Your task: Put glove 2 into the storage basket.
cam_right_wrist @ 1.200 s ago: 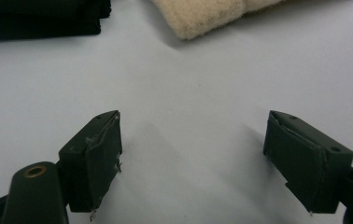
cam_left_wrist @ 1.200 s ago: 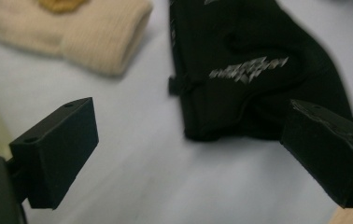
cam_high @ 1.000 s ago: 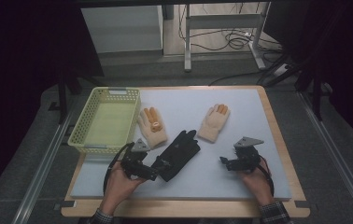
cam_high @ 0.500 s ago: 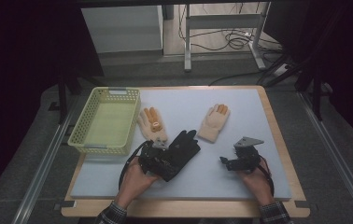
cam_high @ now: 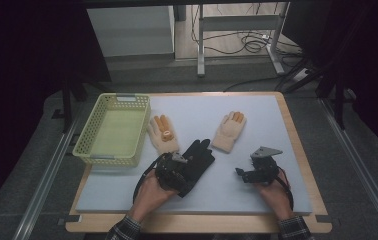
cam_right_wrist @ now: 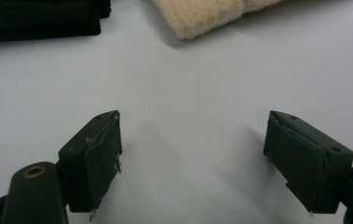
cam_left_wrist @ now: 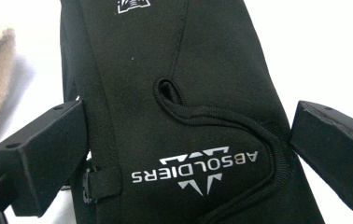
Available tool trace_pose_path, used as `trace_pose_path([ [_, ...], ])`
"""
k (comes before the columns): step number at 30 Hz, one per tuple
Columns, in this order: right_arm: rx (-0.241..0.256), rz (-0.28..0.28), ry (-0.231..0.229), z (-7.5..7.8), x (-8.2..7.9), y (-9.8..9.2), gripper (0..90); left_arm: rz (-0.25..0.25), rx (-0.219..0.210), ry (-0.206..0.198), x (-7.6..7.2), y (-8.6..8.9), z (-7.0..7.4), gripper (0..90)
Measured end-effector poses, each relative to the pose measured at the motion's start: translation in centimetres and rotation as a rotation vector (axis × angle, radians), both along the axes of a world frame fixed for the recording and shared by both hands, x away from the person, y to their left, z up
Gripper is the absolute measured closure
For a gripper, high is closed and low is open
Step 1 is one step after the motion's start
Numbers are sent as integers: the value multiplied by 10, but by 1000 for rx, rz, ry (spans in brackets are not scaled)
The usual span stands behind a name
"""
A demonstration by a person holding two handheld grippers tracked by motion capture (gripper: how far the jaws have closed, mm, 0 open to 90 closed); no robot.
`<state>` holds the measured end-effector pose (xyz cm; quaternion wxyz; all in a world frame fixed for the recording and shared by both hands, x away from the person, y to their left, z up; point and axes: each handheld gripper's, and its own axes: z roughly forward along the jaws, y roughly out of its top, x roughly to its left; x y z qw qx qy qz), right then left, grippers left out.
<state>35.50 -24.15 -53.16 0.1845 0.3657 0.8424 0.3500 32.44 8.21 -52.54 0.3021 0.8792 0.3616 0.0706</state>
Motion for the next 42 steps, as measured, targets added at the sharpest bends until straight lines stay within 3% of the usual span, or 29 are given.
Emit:
trace_pose_path([
  [7, 0, 0, 0, 0, 0, 0, 188, -5, 104, -47, 0, -10, -5, 0],
  [15, -1, 0, 0, 0, 0, 0, 188, 9, 96, -32, 3, -9, -5, 0],
  [18, 0, 0, -1, 0, 0, 0, 188, 31, 68, -43, 6, -5, -6, 12],
  [23, 0, 0, 0, 0, 0, 0, 188, 33, 75, -47, 4, -5, -5, 39],
  [31, -1, 0, -1, 0, 0, 0, 188, 44, 70, -44, 8, 7, 3, 355],
  [35, -1, 0, -1, 0, 0, 0, 188, 61, -6, -21, 13, 19, 5, 559],
  [42, -1, 0, -1, 0, 0, 0, 188, 46, -27, -31, 11, 23, 14, 681],
])
